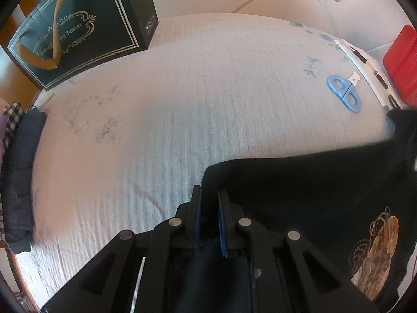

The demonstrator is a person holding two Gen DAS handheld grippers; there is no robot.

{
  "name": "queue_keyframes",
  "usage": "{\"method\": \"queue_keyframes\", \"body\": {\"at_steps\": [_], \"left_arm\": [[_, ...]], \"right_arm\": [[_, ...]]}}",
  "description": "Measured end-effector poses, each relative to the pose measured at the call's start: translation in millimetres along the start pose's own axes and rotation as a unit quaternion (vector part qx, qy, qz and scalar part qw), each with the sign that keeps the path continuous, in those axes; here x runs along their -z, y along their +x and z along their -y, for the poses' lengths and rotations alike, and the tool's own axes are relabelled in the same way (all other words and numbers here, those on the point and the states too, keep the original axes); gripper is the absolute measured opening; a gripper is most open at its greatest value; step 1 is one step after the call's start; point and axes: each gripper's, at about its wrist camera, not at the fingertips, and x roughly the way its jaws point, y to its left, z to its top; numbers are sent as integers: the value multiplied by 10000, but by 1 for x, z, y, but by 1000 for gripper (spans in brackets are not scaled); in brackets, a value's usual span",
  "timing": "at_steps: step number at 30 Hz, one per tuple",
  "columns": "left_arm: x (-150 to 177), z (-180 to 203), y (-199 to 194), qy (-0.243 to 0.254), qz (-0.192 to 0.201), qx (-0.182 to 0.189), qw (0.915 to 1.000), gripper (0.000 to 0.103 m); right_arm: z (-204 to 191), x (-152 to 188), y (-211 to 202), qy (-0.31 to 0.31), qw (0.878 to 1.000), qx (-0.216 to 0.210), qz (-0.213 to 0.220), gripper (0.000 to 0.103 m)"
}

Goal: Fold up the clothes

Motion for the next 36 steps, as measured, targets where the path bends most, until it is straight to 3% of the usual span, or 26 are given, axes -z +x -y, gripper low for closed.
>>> {"method": "queue_keyframes", "body": {"at_steps": [4,5,9,10,12,13,14,17,21,26,31,36], "left_arm": [[-2,0,1,-42,-35,9,10000,12],[-2,-1,1,-83,-46,30,10000,12],[-5,-12,-3,-254,-201,333,9989,17],[-7,-17,-11,-295,-100,398,9987,27],[-11,-23,-22,-344,16,488,9982,58],[-13,-26,-25,-357,44,518,9980,80],[-15,-28,-29,-371,71,548,9978,86],[-23,-30,-23,-440,-227,656,9966,86],[-25,-18,-4,-231,-616,300,9974,86],[-21,-10,19,-190,-849,275,9958,86],[-20,-8,19,-163,-736,299,9967,86],[-17,-6,17,-117,-656,295,9973,86]], "right_arm": [[14,-30,7,175,9995,-70,264,15],[13,-34,16,180,9996,88,192,23],[21,-32,31,806,9964,-269,-3,25],[22,-30,27,940,9944,-487,13,25],[26,-24,23,1092,9909,-791,-53,29],[34,-24,22,1150,9891,-894,-201,33],[40,-24,22,1212,9869,-1001,-348,40],[46,-13,28,1580,9758,-1364,-649,61],[40,-16,34,1686,9702,-1539,-816,61],[26,-32,38,1548,9724,-1573,-756,61],[19,-55,53,1403,9781,-1429,-573,61],[7,-74,79,1143,9849,-1088,-715,61]]}}
